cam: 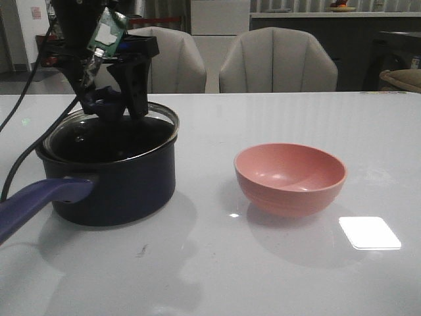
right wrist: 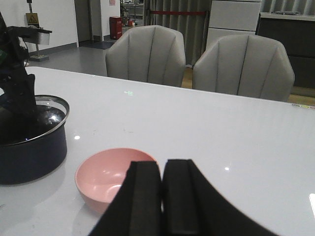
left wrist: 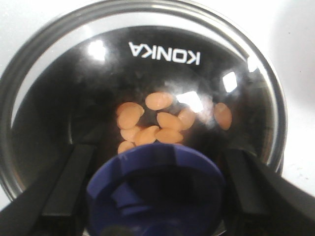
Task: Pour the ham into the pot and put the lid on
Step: 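Carry the lid over the pot and lower it onto the rim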
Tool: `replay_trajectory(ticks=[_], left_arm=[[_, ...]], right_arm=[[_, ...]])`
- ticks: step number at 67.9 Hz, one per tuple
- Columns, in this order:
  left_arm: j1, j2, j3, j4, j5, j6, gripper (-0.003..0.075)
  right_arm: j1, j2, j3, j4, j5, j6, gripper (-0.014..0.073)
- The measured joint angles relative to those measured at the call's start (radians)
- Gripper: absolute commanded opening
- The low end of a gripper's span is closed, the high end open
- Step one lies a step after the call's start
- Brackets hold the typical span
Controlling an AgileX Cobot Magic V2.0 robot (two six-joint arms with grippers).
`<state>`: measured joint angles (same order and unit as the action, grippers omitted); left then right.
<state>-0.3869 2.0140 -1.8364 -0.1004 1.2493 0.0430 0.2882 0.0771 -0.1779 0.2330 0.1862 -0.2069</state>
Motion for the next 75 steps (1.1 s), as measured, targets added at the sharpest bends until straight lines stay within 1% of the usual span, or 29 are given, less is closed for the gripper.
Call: replay_trajectory(ticks=[7,19,25,64,75], left_arm=[[0.006,0.001,0.000,0.002,0.000,-0.005,0.0412],[0.006,0.001,0.000,-0.002,-0.002,-0.014,0.0539],[0.006,0.002,0.000,-0.002,-0.002,-0.014,0.0573],[0.014,-0.008,0.000,-0.014,-0.006,-0.033,0.0575],[0.016,-0.052,0.000,-0.008,-0.006,-0.033,0.0573]], right_arm=[[0.000,0.000,0.000,0.000,0.000,0.000,0.0150],[0.000,0.000,0.000,0.000,0.000,0.000,0.0150],[0.000,0.000,0.000,0.000,0.000,0.000,0.0150],[0.000,0.000,0.000,0.000,0.000,0.000,0.0150],[0.000,0.000,0.000,0.000,0.000,0.000,0.0150]])
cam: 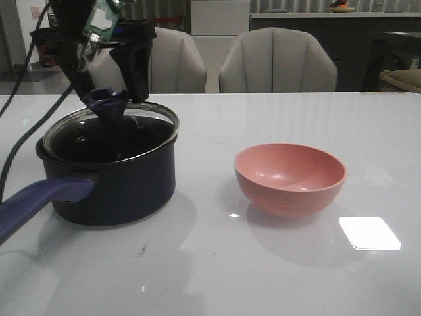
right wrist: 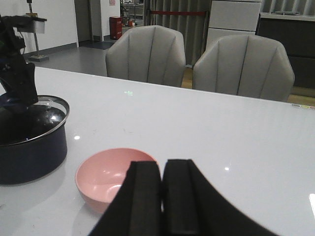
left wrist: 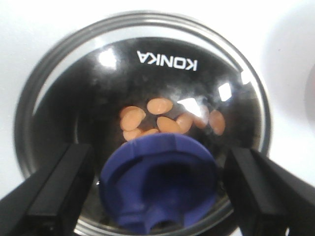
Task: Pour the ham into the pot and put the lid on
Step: 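Carry the lid over the pot and lower it onto the rim, then release the knob and raise the left gripper away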
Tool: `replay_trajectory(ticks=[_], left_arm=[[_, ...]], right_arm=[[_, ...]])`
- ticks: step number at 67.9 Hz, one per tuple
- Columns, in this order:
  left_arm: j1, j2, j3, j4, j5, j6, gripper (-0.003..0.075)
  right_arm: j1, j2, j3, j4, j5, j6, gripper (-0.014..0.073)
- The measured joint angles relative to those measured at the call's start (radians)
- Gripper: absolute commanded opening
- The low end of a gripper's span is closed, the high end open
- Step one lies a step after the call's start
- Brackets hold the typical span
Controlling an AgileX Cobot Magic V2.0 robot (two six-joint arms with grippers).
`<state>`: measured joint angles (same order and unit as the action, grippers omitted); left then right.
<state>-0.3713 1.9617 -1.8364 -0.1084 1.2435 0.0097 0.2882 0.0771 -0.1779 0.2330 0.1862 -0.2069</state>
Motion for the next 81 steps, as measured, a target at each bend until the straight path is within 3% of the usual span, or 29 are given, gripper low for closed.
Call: replay_trajectory(ticks=[16,30,47,62,74,81], left_arm=[[0.000,-0.173,0.066,0.002,0.000,0.007,0.0573],[0.000,-0.409,0.288,0.002,-0.010,0.049,0.0572],[0.000,-0.760,0.630,0.002,-0.223,0.056,0.0572],[0.001,-0.999,0.826,0.000,-0.360,0.058,0.0559],[0.001,-1.237,0.985,-0.002,-0.505,0.059,0.0460],[0.002,-1.384,1.074,-0.004,-0.566,0.059,0.0360]], right_arm=[[0.000,0.000,0.000,0.000,0.000,0.000,0.0150],[0.000,0.000,0.000,0.000,0.000,0.000,0.0150],[0.000,0.000,0.000,0.000,0.000,0.000,0.0150],[0.000,0.000,0.000,0.000,0.000,0.000,0.0150],[0.000,0.000,0.000,0.000,0.000,0.000,0.0150],[0.000,0.000,0.000,0.000,0.000,0.000,0.0150]])
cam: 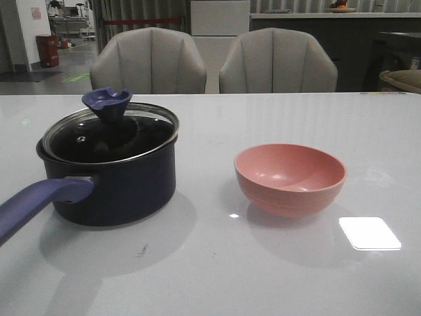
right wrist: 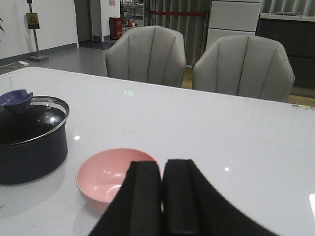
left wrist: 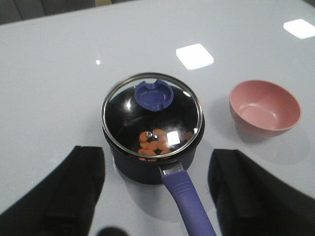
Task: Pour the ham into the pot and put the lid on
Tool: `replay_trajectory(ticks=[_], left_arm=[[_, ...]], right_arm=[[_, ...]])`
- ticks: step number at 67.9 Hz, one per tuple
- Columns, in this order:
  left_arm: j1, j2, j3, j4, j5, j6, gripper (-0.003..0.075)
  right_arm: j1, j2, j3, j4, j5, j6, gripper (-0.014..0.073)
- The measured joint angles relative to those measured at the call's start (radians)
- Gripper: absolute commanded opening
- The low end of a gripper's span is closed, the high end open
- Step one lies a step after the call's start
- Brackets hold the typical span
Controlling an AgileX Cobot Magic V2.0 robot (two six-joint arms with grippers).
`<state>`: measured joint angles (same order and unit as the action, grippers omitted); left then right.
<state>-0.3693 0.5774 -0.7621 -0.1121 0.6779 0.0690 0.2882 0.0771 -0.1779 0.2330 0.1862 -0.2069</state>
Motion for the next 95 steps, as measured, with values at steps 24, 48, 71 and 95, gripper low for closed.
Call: replay_trajectory(ticks=[24,48,71,95], left_arm=[[0.000,-0.344,0.246,-0.002,-0.070,0.000,0.0113],[0.000,-0.416,0.272,-0.021,-0.060,0.000,0.0113],[0.000,-0.416,0.286,0.026,-0.077,0.000,0.0113],[0.200,-0.500,0.551,0.126,-0.391,-0.059,0.0113]], right_arm=[[0.000,0.000,0.000,0.000,0.000,0.000,0.0150],[0.000,0.000,0.000,0.000,0.000,0.000,0.0150],[0.000,0.000,0.000,0.000,0.000,0.000,0.0150],[0.000,0.000,0.000,0.000,0.000,0.000,0.0150]])
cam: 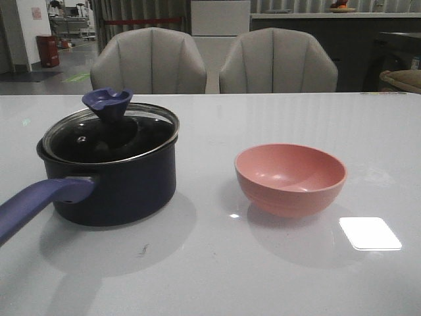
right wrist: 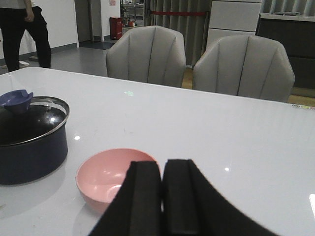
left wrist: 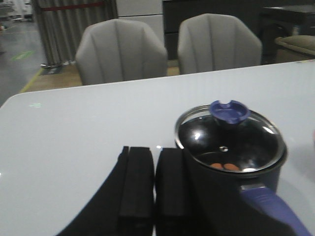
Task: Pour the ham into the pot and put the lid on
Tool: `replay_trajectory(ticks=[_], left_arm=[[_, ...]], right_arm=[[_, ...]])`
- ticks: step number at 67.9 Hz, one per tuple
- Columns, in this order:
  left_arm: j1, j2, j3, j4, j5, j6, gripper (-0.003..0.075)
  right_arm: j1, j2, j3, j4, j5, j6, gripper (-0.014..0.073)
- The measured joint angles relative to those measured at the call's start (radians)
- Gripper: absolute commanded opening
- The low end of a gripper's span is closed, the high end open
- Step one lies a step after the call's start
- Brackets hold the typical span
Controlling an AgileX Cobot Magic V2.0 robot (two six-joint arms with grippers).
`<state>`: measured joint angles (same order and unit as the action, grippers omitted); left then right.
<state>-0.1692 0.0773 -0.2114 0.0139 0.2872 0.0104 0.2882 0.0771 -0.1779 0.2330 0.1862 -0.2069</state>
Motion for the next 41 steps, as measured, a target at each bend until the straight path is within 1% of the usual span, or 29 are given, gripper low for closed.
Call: replay_trajectory(ticks=[9,13,22,32,41], left_arm=[[0.091,-0.072,0.120,0.003,-0.101,-0.010,0.0113],[0.111,-0.081,0.158,0.005,-0.142,-0.030,0.0113],[0.122,-0.081,0.216,0.007,-0.192,-0.053,0.0113],[0.122,-0.081,0.216,0.009,-0.255,-0.062,0.0113],[0.122,-0.081,0.216,0.011,-0.261,-0.062,0.0113]], right_arm=[[0.000,0.000,0.000,0.000,0.000,0.000,0.0150],[0.000,0.000,0.000,0.000,0.000,0.000,0.0150],[0.000,0.000,0.000,0.000,0.000,0.000,0.0150],[0.000,0.000,0.000,0.000,0.000,0.000,0.0150],[0.000,0.000,0.000,0.000,0.000,0.000,0.0150]])
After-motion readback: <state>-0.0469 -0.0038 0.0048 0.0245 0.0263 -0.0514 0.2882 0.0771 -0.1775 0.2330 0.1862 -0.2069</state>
